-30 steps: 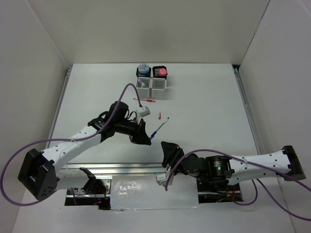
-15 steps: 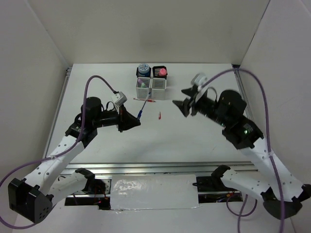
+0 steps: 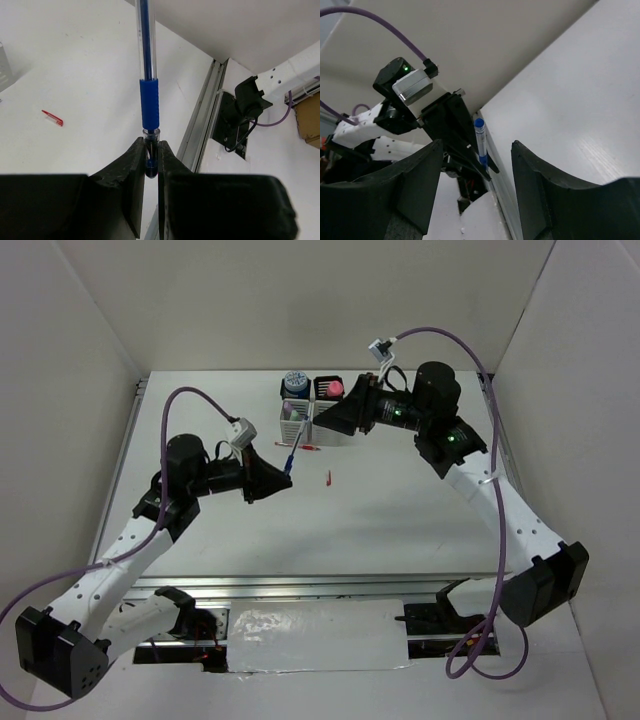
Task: Sort the stationery into containers
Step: Close the pen cap on the pen.
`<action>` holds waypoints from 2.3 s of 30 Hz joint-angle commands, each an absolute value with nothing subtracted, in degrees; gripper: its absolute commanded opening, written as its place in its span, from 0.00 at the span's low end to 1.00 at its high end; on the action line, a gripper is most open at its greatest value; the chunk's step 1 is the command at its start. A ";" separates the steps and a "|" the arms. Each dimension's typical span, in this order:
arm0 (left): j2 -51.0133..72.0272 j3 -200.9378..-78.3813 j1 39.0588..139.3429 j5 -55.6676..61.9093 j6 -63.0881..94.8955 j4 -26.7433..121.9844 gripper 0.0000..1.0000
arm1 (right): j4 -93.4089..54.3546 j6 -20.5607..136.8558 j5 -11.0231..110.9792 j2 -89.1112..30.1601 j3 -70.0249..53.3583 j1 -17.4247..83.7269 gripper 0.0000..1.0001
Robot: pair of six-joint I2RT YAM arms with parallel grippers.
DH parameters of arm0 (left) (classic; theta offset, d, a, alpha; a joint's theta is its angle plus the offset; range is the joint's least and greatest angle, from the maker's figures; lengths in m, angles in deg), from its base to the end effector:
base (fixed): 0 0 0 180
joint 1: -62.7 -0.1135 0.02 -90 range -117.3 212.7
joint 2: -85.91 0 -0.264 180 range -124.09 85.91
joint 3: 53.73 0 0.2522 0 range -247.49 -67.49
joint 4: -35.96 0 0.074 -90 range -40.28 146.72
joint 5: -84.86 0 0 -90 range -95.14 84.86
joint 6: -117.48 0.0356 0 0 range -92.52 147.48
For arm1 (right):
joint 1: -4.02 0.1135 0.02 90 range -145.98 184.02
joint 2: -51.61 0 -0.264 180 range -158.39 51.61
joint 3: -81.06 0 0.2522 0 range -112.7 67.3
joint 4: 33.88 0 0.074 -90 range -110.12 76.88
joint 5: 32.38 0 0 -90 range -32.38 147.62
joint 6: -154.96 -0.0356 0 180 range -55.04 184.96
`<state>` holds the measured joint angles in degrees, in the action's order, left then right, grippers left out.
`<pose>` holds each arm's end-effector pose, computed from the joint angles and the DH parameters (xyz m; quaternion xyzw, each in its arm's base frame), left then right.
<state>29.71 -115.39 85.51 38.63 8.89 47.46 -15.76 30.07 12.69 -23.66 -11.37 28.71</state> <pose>0.1963 -0.1093 0.3464 0.2745 0.6802 -0.4786 0.4827 0.2557 0.1452 0.4416 -0.2083 0.6801 0.5584 0.4270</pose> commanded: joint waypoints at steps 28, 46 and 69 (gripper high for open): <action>26.15 -121.81 89.68 39.60 3.93 43.66 0.00 | -24.17 24.62 12.80 -28.20 -15.58 33.47 0.44; 25.71 -121.45 89.86 38.98 -0.38 38.92 0.00 | -21.97 25.67 16.04 -28.46 -14.61 34.17 0.00; 21.05 -129.36 88.98 37.49 -0.20 34.52 0.00 | -18.10 29.45 16.57 -28.46 -10.75 38.74 0.00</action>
